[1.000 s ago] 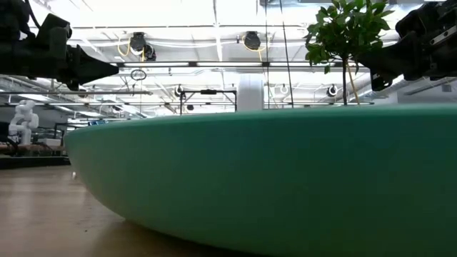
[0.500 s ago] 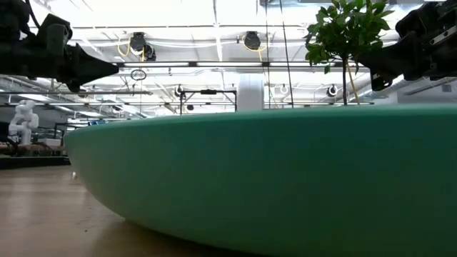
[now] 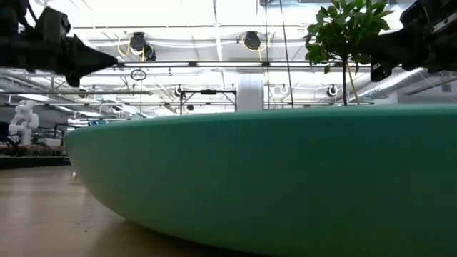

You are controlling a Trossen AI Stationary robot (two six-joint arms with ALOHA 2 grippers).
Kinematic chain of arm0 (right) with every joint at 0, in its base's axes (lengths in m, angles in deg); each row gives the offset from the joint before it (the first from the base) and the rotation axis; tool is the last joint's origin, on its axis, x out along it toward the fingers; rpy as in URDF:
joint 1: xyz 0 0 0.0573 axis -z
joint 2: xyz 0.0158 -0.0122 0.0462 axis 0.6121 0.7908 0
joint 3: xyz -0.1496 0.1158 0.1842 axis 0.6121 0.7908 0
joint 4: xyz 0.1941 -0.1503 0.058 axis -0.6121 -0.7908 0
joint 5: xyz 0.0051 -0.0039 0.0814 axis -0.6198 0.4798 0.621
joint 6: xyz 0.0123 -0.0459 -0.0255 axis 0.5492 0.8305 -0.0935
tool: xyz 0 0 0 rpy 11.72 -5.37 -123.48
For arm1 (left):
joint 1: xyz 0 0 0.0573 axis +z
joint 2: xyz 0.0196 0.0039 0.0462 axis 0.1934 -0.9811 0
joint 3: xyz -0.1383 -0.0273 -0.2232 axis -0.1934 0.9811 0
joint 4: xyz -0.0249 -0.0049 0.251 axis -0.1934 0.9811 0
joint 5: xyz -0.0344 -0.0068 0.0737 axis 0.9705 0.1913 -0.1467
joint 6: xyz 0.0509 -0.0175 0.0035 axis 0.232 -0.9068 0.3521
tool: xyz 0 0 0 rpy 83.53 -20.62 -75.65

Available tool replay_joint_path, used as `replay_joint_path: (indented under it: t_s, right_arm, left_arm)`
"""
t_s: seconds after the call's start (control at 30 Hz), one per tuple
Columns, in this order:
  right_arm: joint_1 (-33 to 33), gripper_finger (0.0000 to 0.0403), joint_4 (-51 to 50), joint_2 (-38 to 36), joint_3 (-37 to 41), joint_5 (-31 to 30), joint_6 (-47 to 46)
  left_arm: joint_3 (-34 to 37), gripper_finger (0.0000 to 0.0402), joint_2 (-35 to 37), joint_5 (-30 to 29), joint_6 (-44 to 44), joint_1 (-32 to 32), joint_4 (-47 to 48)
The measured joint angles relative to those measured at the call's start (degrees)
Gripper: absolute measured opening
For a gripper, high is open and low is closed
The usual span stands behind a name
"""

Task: Pick and place plate/cup/fork/spoon on tray
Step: Put the blue glass on the top left of the serving tray

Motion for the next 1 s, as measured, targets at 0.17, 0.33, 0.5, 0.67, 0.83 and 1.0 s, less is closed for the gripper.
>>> replay_joint_path:
  t_s: [0.17, 0.33, 0.5, 0.67, 0.83, 1.0]
  right_arm:
    - [-0.02, 0.0000, 7.04, 0.00, 0.02, -4.57, -0.08]
    - [0.02, 0.0007, 10.16, 0.02, 0.02, -12.58, -2.02]
    - [0.06, 0.0041, 9.24, 0.61, 0.02, -16.74, -3.67]
    - [0.11, 0.0092, 9.37, 0.83, 0.02, -16.64, -3.83]
    - [0.11, 0.0144, 9.46, 0.83, 0.02, -16.59, -4.04]
    - [0.11, 0.0173, 9.14, 0.83, 0.02, -16.37, -4.07]
  left_arm:
    - [-9.39, 0.0015, -1.55, -5.90, -2.41, 0.00, 12.93]
    - [-22.22, 0.0016, -8.90, -13.21, -5.25, 0.00, 24.56]
    - [-35.66, 0.0017, -21.80, -16.39, -10.10, 0.01, 38.32]
    - [-47.35, 0.0017, -37.05, -17.70, -13.21, 2.28, 52.50]
    - [-57.32, 0.0018, -50.33, -17.44, -11.30, 7.04, 68.05]
    - [-64.50, 0.0049, -58.35, -12.66, -11.10, 13.13, 79.98]
